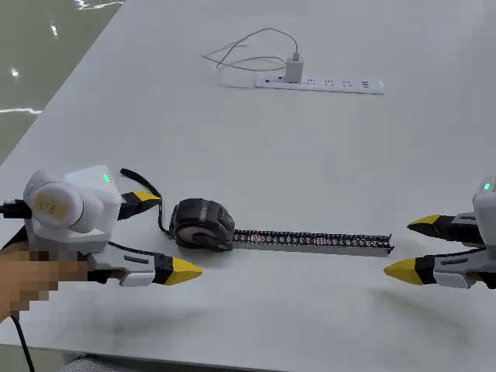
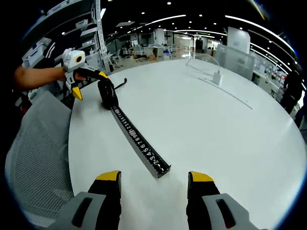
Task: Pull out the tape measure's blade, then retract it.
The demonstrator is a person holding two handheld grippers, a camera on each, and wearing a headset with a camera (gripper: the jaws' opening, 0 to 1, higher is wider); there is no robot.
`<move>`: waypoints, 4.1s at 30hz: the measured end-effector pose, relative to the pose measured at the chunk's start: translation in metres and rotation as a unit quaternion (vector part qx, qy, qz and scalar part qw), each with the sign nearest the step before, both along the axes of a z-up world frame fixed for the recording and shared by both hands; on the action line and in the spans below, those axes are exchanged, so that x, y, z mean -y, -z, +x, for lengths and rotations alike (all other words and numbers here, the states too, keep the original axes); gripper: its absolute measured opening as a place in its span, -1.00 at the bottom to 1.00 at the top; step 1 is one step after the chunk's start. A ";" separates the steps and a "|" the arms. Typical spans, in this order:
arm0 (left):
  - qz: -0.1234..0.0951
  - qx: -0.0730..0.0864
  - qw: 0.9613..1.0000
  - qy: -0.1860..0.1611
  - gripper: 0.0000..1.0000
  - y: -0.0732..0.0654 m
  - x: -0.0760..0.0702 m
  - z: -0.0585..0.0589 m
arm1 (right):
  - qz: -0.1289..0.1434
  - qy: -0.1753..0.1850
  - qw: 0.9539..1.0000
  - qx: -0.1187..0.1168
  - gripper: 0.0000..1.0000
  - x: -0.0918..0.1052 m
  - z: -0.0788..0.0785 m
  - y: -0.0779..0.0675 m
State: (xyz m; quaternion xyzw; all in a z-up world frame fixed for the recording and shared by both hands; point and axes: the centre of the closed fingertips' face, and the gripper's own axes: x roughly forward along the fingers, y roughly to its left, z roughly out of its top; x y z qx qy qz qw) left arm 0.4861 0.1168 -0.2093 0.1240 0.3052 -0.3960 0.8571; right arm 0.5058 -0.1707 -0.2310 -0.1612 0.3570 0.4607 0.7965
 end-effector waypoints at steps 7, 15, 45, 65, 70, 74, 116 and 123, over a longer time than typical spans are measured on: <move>-0.014 0.002 0.998 -0.061 0.70 -0.012 -0.005 -0.007 | 0.017 0.045 0.999 0.009 0.14 -0.006 -0.011 -0.011; -0.018 -0.004 0.994 -0.107 0.77 -0.021 -0.010 -0.019 | 0.018 0.092 0.995 0.018 0.31 -0.006 -0.030 -0.018; -0.044 0.005 0.981 -0.189 0.87 -0.062 -0.015 -0.039 | 0.049 0.155 0.986 0.038 0.72 -0.010 -0.060 -0.059; -0.053 0.008 0.980 -0.192 0.98 -0.063 -0.012 -0.044 | 0.052 0.160 0.985 0.036 0.77 -0.006 -0.065 -0.057; -0.053 0.012 0.979 -0.194 0.98 -0.064 -0.014 -0.044 | 0.051 0.162 0.985 0.036 0.77 -0.005 -0.066 -0.058; -0.055 0.011 0.979 -0.196 0.98 -0.064 -0.014 -0.044 | 0.050 0.161 0.985 0.035 0.76 -0.005 -0.067 -0.058; -0.049 0.027 0.972 -0.228 0.98 -0.065 -0.011 -0.033 | 0.051 0.158 0.986 0.030 0.75 -0.007 -0.068 -0.053; -0.045 0.028 0.969 -0.240 0.95 -0.059 0.000 -0.023 | 0.049 0.156 0.986 0.025 0.74 -0.007 -0.067 -0.049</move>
